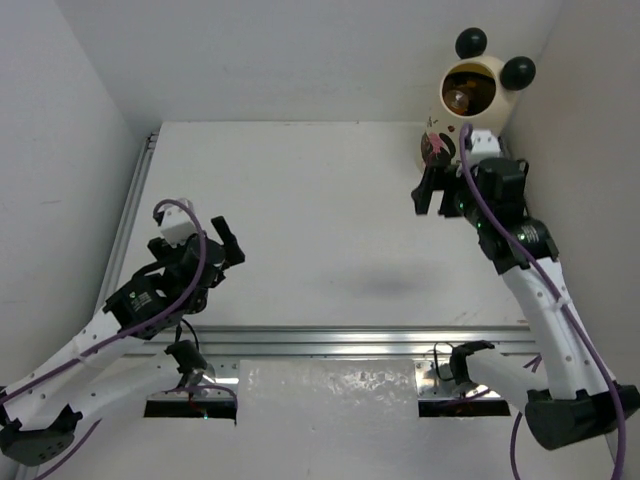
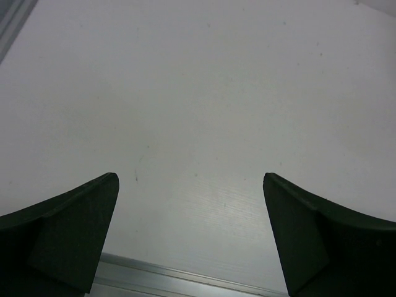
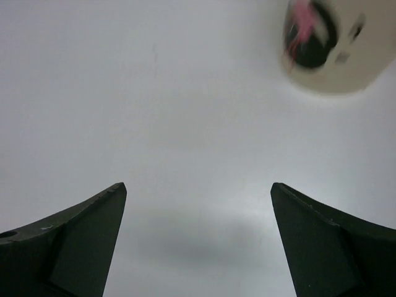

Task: Put the plastic bottles in the bin

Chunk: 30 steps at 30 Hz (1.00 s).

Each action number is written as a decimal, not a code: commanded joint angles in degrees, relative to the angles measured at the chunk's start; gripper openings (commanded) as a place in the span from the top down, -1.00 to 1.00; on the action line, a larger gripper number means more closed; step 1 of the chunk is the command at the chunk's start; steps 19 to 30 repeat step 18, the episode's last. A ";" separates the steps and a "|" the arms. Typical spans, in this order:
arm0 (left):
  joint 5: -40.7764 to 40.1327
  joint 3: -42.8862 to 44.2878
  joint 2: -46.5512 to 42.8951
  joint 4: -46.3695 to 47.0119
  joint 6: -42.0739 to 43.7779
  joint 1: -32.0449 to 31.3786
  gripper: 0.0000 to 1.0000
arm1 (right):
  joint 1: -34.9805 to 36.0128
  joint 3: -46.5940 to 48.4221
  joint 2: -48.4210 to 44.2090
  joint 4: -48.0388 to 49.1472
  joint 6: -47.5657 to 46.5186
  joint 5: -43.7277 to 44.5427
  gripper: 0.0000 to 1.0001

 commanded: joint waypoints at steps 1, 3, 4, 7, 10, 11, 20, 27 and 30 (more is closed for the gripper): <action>-5.33 2.81 -2.54 -1.26 3.50 0.45 -0.99 | 0.60 -9.01 -5.14 -3.02 3.77 -10.87 -0.98; -8.66 1.76 -3.68 -1.61 4.50 0.45 -0.99 | 0.60 -13.59 -10.86 -4.34 3.51 -10.63 -0.98; -9.54 0.80 -4.73 -2.05 2.59 0.45 -0.99 | 0.69 -14.56 -12.36 -4.95 2.55 -10.02 -0.98; -7.18 -1.30 -7.19 -0.31 -0.41 0.72 -0.99 | 0.60 -17.03 -17.37 -7.77 2.10 -4.41 -0.98; -0.51 -4.21 -8.70 5.40 5.54 3.17 -0.99 | 0.60 -20.45 -21.77 -7.77 1.13 -1.50 -0.98; -0.06 -4.04 -8.17 5.42 5.64 4.22 -0.99 | 0.60 -21.16 -23.95 -7.51 0.96 -0.97 -0.98; 1.52 -4.57 -6.15 6.73 7.40 4.85 -0.99 | 0.60 -24.50 -27.49 -6.80 1.13 -0.17 -0.98; 1.52 -4.57 -6.15 6.73 7.40 4.85 -0.99 | 0.60 -24.50 -27.49 -6.80 1.13 -0.17 -0.98; 1.52 -4.57 -6.15 6.73 7.40 4.85 -0.99 | 0.60 -24.50 -27.49 -6.80 1.13 -0.17 -0.98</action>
